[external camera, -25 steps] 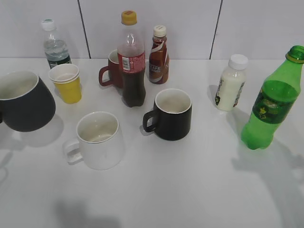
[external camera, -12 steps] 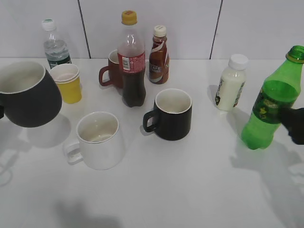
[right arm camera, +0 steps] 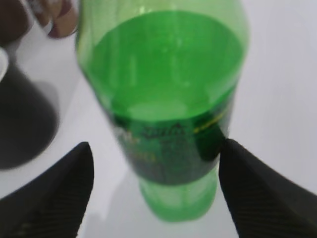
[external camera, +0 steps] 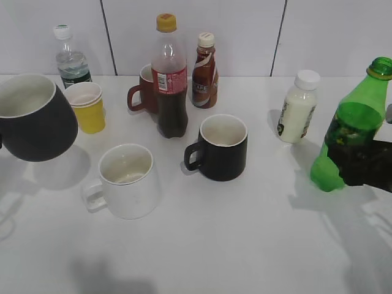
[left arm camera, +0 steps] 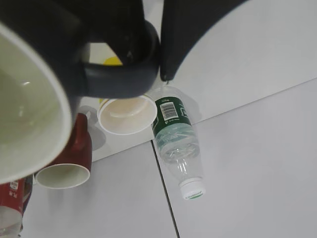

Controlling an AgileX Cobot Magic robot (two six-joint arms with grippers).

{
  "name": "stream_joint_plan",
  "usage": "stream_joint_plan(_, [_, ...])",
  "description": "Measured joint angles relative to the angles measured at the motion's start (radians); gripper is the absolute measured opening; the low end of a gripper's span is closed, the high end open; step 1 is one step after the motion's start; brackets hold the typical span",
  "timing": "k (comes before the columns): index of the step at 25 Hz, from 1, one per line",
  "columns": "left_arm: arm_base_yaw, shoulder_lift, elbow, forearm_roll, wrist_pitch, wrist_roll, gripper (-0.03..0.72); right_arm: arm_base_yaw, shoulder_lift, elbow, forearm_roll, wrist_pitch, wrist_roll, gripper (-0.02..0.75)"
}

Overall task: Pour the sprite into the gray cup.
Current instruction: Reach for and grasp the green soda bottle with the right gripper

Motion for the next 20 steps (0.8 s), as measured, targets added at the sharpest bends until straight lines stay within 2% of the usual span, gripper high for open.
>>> stream_joint_plan(4, [0.000, 0.000, 0.000, 0.000, 0.000, -0.005, 0.052, 0.000, 0.120, -0.006, 0.062, -0.166, -0.060, 0.589])
stream_joint_plan(10, [-0.024, 0.000, 0.000, 0.006, 0.004, -0.044, 0.052, 0.000, 0.342, -0.043, 0.083, -0.450, -0.071, 0.586])
stream_joint_plan(12, [-0.055, 0.000, 0.000, 0.006, 0.009, -0.048, 0.052, 0.000, 0.399, -0.052, 0.098, -0.509, -0.074, 0.547])
stream_joint_plan(15, [-0.115, 0.000, 0.000, 0.006, 0.034, -0.050, 0.052, 0.000, 0.421, -0.054, 0.126, -0.548, -0.100, 0.394])
stream_joint_plan(20, [-0.242, -0.020, -0.037, -0.008, 0.201, -0.050, 0.052, 0.007, 0.367, -0.029, 0.078, -0.506, -0.200, 0.393])
